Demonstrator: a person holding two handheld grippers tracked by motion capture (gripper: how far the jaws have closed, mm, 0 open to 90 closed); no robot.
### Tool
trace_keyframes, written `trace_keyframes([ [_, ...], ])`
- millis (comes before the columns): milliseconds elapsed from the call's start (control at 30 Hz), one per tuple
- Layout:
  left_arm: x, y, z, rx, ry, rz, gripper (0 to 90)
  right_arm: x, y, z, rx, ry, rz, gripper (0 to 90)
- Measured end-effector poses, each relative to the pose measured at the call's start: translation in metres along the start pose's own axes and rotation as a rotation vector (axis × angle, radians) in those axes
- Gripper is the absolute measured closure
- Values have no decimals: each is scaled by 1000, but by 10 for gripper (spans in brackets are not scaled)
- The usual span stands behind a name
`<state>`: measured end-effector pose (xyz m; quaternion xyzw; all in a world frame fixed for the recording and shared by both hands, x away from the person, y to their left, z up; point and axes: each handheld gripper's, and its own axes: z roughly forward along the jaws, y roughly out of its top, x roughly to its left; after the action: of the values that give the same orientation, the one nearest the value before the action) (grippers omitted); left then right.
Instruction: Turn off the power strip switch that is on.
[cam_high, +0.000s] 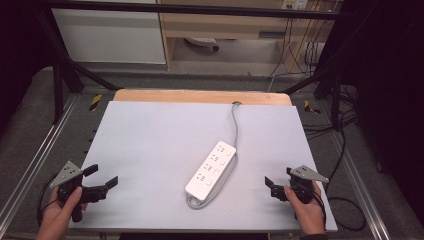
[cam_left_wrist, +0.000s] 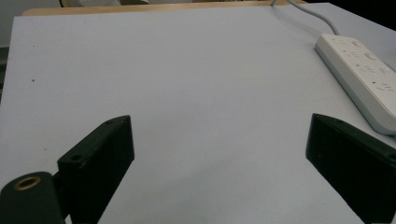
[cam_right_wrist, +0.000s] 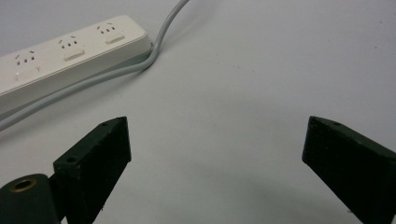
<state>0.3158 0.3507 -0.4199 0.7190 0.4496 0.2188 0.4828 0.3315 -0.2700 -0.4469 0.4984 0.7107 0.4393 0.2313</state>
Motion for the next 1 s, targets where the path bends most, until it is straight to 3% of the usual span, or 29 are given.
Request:
trace_keyframes([
  [367, 1, 0, 0, -6, -10, 0, 78, -3, -1, 2, -1, 7, 13, 64],
  [1000, -1, 1, -1, -15, -25, 15, 73, -3, 13, -10, -129, -2, 10, 48],
])
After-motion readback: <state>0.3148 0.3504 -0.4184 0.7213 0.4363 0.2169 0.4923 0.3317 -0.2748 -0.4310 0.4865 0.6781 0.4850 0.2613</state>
